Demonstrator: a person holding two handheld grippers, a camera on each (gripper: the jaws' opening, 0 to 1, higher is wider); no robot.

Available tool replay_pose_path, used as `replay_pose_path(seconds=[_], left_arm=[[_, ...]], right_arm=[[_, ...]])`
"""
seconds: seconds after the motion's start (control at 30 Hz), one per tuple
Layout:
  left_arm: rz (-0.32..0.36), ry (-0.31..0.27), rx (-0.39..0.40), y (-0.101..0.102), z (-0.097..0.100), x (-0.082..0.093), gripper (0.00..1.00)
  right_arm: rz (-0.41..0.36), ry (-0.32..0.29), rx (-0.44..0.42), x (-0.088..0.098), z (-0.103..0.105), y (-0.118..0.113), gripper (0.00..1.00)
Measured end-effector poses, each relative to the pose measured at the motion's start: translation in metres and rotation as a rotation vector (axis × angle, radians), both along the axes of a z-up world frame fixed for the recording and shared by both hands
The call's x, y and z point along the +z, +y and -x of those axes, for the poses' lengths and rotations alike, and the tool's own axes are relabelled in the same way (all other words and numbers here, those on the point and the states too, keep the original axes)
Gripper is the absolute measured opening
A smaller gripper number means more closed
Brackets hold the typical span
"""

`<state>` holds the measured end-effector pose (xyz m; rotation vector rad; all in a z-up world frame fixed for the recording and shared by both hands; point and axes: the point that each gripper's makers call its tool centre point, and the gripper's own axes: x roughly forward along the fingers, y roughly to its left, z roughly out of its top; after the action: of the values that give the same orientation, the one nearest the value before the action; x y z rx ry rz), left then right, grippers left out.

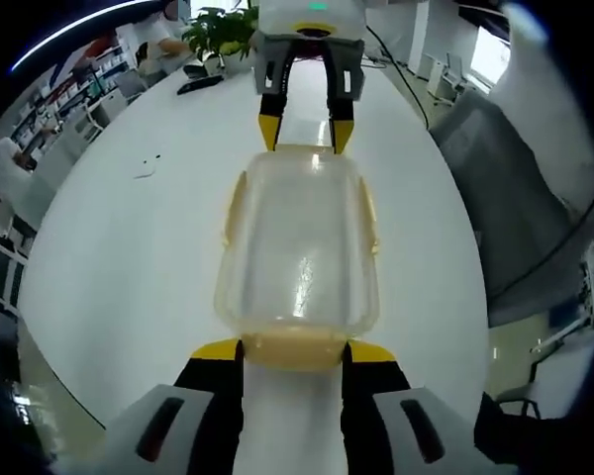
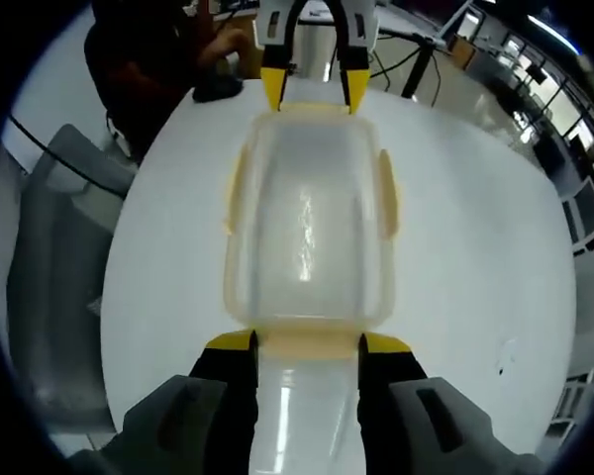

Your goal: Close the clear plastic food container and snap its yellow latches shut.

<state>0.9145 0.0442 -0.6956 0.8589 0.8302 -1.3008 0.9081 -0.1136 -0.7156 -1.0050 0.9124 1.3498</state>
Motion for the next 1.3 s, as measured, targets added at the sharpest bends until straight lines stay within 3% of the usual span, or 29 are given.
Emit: replay_pose_path(seconds=[0.47,1.03,1.3], left_arm=[[0.01,-0.017,-0.027,-0.051,-0.003,0.017,0.32],[0.046,-0.009,-0.101,-0.132,-0.002,0.016,0.32],[0.054,-0.01,-0.115,-0.156,-0.005,0.012,0.32]], right_arm=[[0.002,-0.021,-0.038,0.021,-0.006,-0.049,0.36],[0.014,0.004,-0.117,0.015,0.011,-0.134,0.36],[0.017,0.007,-0.134,0.015,0.017,-0.158,0.36]])
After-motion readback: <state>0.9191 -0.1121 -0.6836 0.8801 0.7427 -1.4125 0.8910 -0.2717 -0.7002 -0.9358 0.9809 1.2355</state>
